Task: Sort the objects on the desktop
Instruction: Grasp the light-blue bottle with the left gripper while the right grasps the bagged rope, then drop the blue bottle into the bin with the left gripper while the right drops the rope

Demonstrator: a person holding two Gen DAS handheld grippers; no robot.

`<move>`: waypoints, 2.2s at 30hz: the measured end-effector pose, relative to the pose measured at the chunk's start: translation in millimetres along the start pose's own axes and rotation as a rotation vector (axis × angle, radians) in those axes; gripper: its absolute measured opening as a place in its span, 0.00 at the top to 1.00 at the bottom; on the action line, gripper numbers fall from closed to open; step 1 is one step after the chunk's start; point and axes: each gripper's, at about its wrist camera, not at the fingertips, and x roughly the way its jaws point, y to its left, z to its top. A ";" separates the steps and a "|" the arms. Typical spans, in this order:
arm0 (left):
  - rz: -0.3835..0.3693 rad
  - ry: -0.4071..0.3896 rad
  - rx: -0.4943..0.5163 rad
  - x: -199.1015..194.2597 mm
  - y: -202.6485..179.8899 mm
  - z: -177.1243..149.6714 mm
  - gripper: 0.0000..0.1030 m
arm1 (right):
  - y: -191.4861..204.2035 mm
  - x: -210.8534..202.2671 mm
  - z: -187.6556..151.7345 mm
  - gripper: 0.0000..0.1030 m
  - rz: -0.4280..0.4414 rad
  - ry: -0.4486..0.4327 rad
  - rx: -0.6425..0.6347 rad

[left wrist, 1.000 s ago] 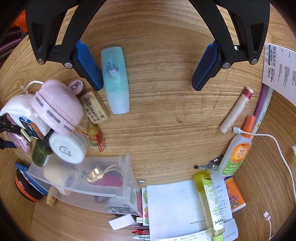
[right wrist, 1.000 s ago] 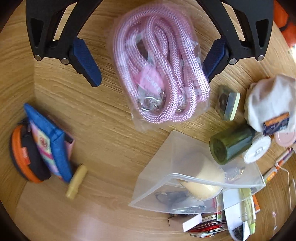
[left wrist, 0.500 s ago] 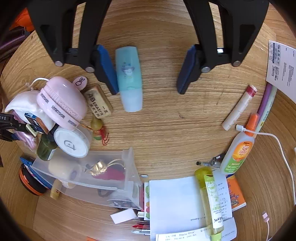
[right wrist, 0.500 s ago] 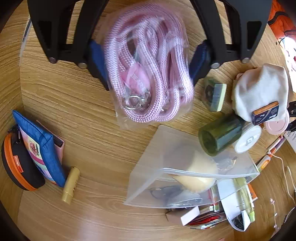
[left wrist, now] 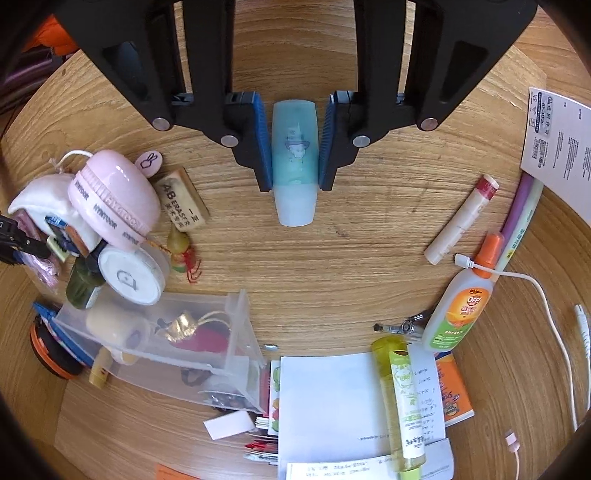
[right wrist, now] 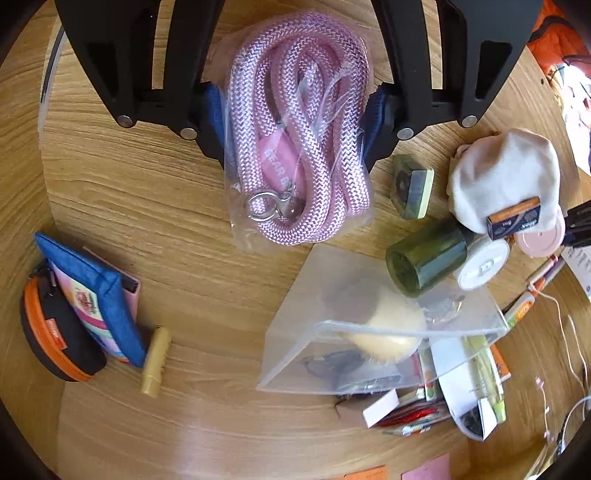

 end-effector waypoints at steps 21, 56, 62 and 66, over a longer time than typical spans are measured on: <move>-0.058 -0.301 -0.016 -55.7 -2.1 86.7 0.76 | -8.2 -73.6 60.4 0.47 0.042 -0.292 0.066; -0.162 -0.218 0.106 26.9 -84.4 194.6 0.76 | 23.4 14.5 153.8 0.47 0.089 -0.259 0.103; -0.147 -0.156 0.160 49.4 -97.0 182.8 0.76 | 23.3 32.0 145.7 0.47 0.096 -0.206 0.093; -0.137 -0.132 0.172 58.6 -99.7 180.6 0.76 | 28.8 43.4 143.5 0.47 0.091 -0.165 0.080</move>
